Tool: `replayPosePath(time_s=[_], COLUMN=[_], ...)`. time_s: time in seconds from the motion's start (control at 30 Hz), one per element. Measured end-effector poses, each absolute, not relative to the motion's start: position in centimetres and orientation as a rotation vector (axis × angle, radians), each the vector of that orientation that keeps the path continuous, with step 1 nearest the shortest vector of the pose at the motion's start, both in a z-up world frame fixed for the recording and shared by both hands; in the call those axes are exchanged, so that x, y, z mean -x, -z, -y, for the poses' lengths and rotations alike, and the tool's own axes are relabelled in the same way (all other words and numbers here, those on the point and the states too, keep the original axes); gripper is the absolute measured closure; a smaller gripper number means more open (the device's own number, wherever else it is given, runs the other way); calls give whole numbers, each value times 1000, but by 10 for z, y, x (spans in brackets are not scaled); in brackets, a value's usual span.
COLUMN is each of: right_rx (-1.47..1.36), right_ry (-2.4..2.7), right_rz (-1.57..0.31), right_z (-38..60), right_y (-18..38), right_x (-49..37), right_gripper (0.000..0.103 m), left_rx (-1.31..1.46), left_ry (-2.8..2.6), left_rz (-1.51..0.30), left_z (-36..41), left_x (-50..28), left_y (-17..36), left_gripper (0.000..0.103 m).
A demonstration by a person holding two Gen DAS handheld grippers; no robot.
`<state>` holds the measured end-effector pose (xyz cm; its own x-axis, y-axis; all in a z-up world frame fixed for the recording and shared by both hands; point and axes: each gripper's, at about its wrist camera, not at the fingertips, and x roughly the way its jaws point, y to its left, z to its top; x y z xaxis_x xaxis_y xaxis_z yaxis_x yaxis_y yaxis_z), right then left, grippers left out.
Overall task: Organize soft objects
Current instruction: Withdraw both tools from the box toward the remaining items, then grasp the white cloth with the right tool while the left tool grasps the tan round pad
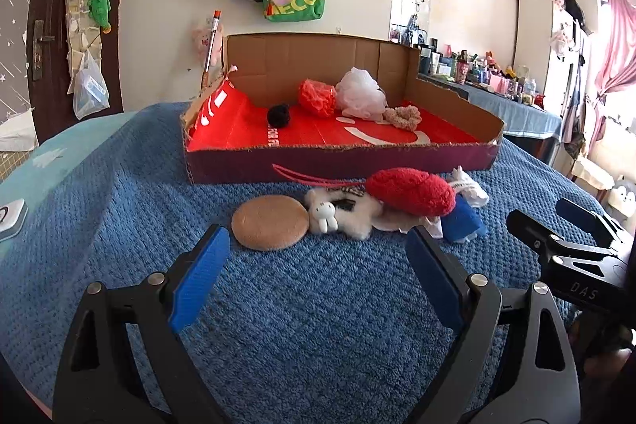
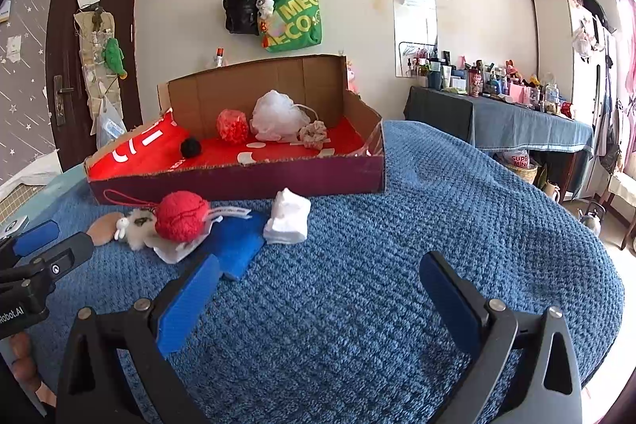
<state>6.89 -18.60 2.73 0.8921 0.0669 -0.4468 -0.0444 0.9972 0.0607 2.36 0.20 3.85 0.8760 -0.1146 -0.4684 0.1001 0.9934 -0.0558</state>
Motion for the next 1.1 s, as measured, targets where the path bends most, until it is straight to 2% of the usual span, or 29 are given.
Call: replayPosePath(time_s=[0.5,1.1], right_rx=[-29,-80], right_ry=[-56,-159], right_rz=[-486,-784], right_z=[186,198], right_y=[-58,-44], right_x=[-94,-165], right_gripper=[0,2], left_rx=[54,-2], left_ry=[100,183], left_rz=[-516,-794], left_z=[-28,-51], left_x=[-50,-104], left_y=[-62,-42], left_gripper=[12,12])
